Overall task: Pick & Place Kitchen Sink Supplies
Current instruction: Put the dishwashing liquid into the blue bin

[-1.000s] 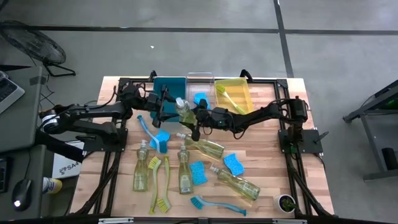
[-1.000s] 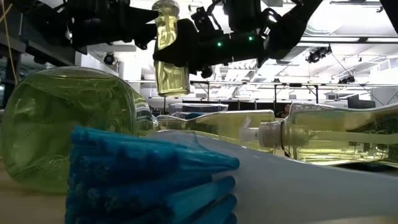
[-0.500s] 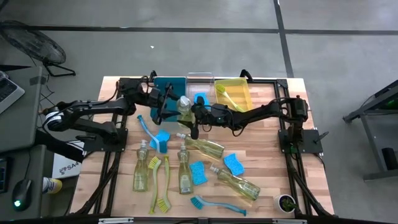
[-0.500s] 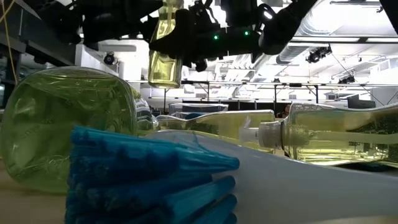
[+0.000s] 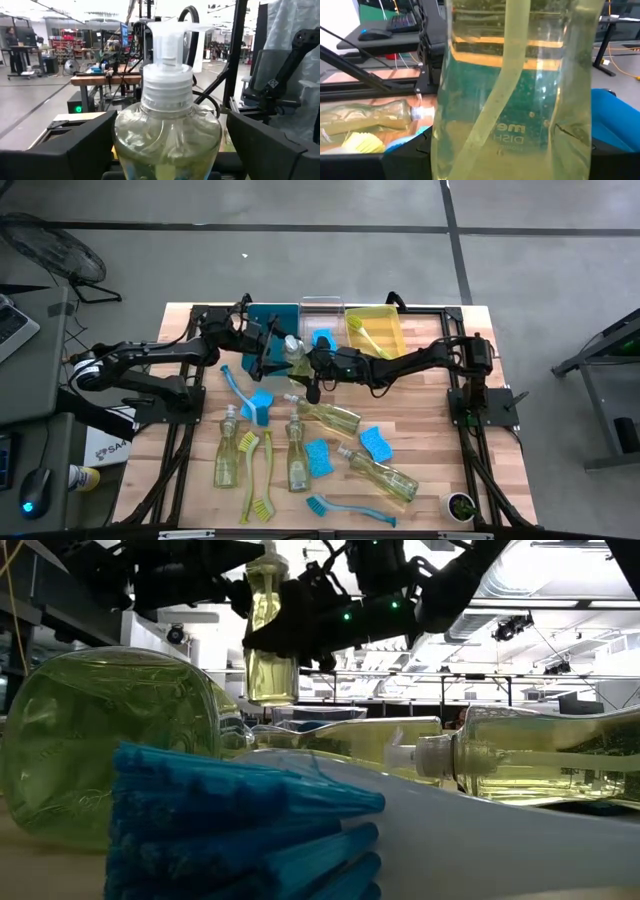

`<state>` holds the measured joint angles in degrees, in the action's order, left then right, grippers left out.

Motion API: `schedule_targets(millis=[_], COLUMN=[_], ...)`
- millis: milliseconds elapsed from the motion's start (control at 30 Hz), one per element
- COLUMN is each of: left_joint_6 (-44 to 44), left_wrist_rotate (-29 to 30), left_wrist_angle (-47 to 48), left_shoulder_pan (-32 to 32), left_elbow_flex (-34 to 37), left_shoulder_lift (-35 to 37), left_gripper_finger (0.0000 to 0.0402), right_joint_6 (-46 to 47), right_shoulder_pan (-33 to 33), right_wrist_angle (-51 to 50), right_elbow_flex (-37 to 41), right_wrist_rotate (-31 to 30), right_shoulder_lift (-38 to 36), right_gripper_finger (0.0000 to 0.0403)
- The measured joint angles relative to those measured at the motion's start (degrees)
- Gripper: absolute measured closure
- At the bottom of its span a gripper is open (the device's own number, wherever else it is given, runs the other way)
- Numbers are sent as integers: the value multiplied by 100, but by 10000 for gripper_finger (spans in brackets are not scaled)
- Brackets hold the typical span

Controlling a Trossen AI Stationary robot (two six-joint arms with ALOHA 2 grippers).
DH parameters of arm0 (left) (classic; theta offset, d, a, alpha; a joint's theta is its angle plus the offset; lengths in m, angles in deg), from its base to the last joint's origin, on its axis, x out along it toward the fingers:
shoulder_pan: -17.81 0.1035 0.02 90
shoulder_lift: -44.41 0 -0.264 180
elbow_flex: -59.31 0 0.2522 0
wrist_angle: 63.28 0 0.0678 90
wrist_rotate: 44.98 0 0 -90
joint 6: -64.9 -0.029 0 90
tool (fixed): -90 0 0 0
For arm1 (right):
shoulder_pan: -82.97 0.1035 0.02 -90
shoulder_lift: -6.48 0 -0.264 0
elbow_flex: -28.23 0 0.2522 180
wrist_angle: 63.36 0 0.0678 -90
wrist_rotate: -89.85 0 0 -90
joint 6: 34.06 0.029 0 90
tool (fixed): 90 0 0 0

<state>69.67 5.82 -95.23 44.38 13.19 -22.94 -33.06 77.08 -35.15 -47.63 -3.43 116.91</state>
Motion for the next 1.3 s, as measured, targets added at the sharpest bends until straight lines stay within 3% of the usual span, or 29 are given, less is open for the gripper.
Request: schedule_targets(millis=[267,633,833,1300], left_joint_6=[1,26,24,-24], left_wrist_rotate=[-83,-268,-305,-338], left_wrist_angle=[-60,-127,-133,-125], left_shoulder_pan=[-4,-7,-7,-7], left_elbow_flex=[-148,-262,-262,-262], left_shoulder_lift=[-363,-448,-448,-448], left_gripper_finger=[83,90,136,137], right_joint_6=[3,25,27,34], right_shoulder_pan=[-83,-81,-80,-82], right_wrist_angle=[59,-6,-13,-55], right_elbow_flex=[0,-9,-9,-9], right_wrist_rotate=[43,67,65,27], right_shoulder_lift=[-1,-7,-13,-17], right_gripper_finger=[172,172,172,172])
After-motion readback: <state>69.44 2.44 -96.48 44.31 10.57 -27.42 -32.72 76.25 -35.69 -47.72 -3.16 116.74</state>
